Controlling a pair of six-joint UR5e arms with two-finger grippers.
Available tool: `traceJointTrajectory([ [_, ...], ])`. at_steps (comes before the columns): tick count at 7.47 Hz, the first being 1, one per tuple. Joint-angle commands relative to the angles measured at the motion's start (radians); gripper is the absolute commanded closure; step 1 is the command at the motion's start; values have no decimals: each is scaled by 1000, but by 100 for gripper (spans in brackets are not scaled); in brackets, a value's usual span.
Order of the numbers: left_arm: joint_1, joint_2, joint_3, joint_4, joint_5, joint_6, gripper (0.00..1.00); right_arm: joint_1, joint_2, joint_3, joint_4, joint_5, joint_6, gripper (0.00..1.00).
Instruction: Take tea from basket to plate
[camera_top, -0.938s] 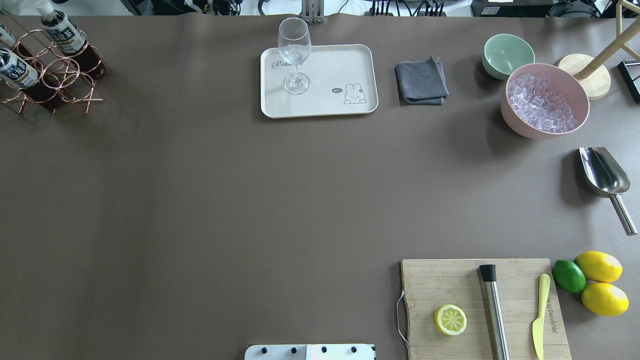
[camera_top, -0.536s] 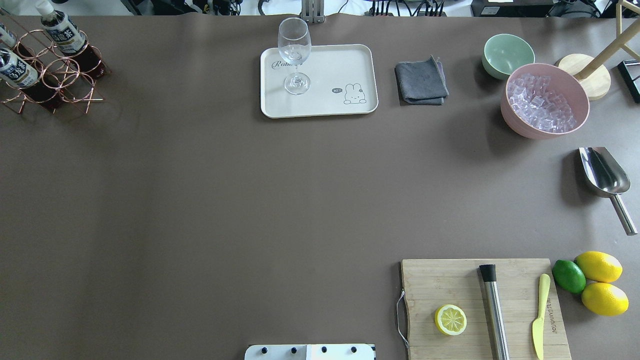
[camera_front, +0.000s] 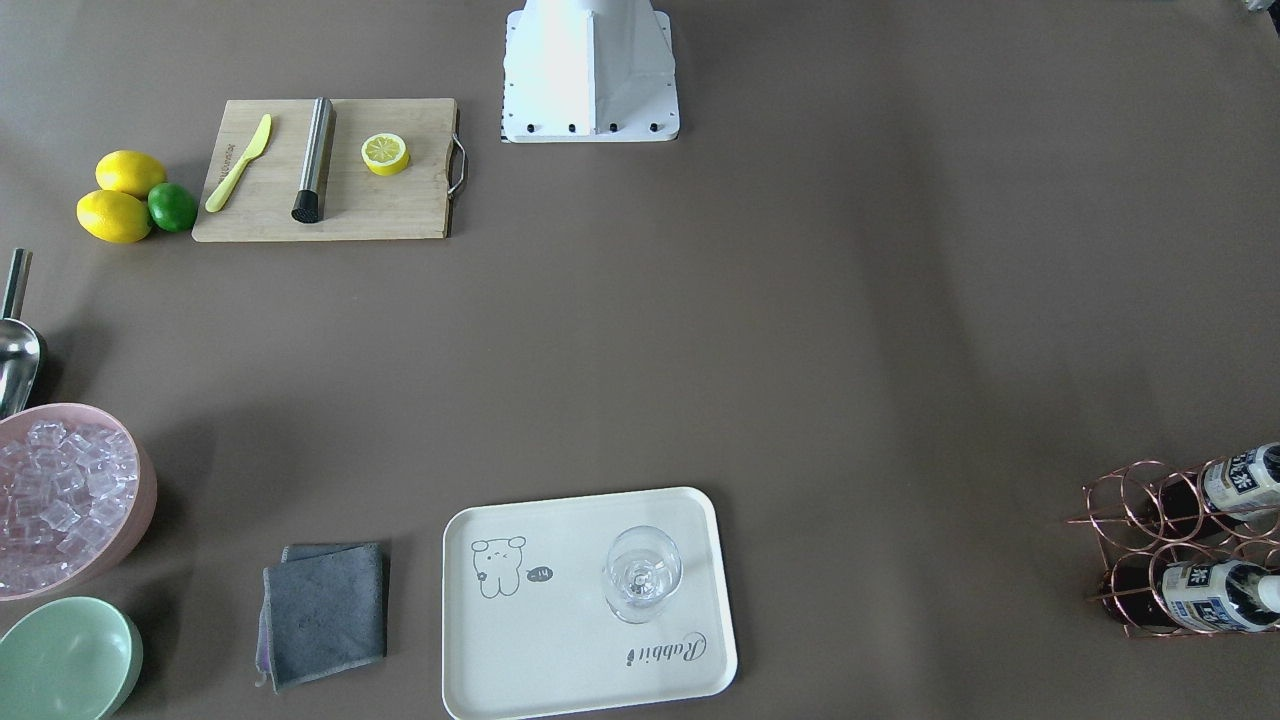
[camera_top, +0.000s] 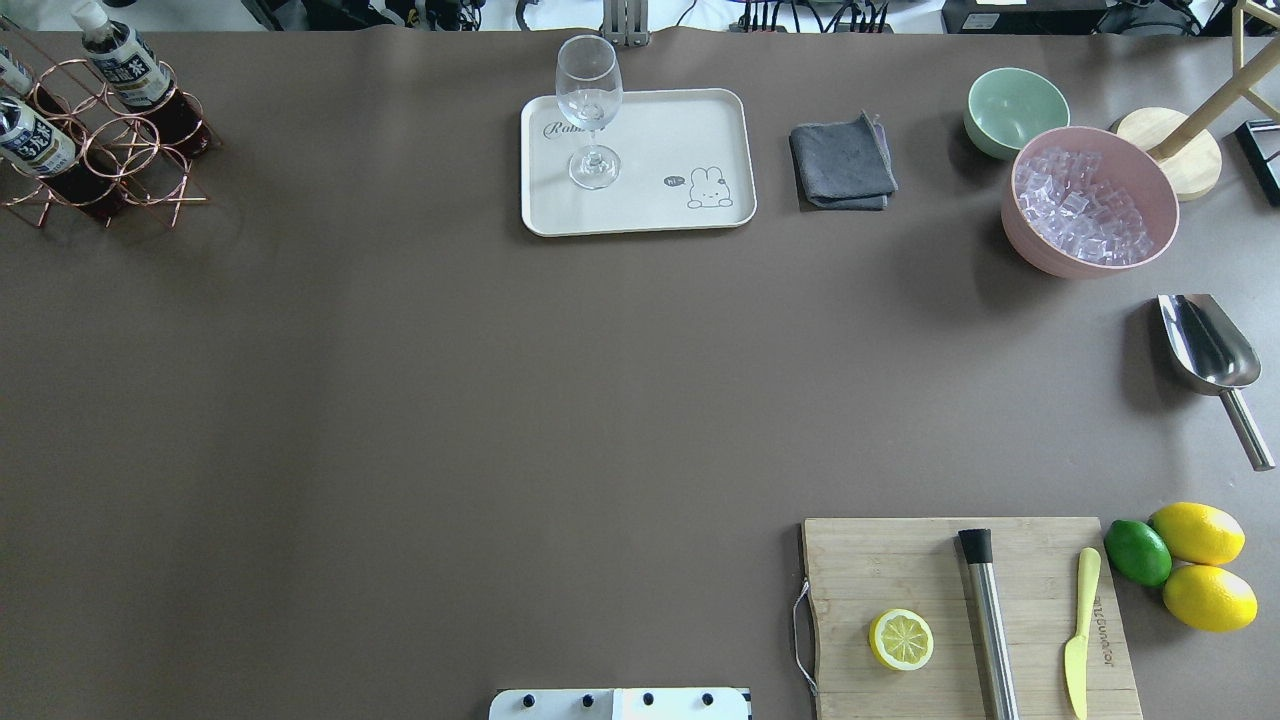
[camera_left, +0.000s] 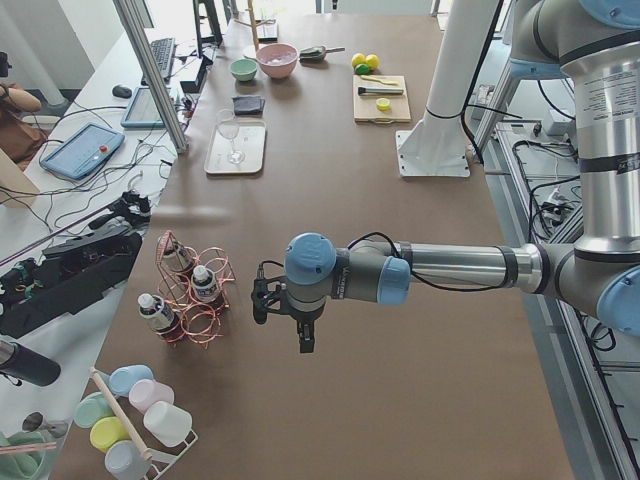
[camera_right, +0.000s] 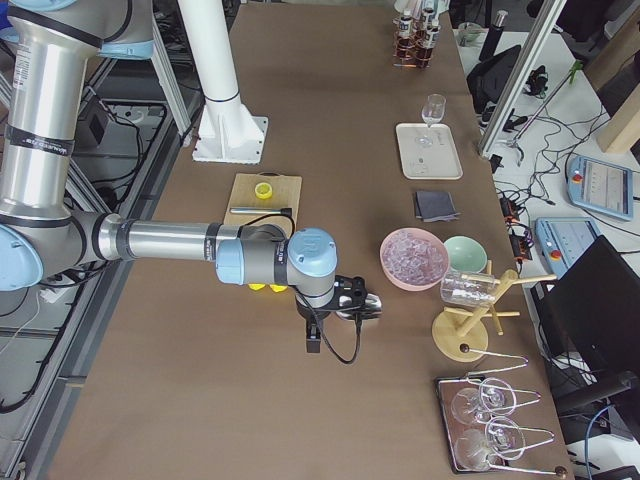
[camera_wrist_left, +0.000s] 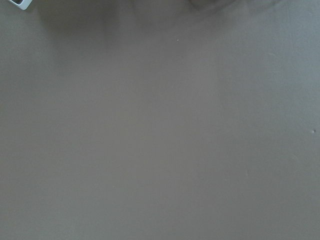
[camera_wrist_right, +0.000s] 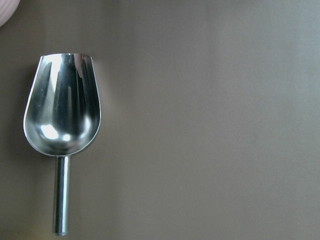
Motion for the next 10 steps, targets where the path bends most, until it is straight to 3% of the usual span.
traceJointTrajectory([
  [1,0,-102,4,3,-5,-452,2,0,1,-1,0,0,0,0],
  [3,0,-206,47,8,-3,-789,2,0,-2,2,0,0,0,0],
  [6,-21,-422,191,-3,-3,-1205,2,2,-7,7,0,-3,0,0],
  [10,-22,-584,348,-22,3,-1384,2,0,-5,10,0,-2,0,0],
])
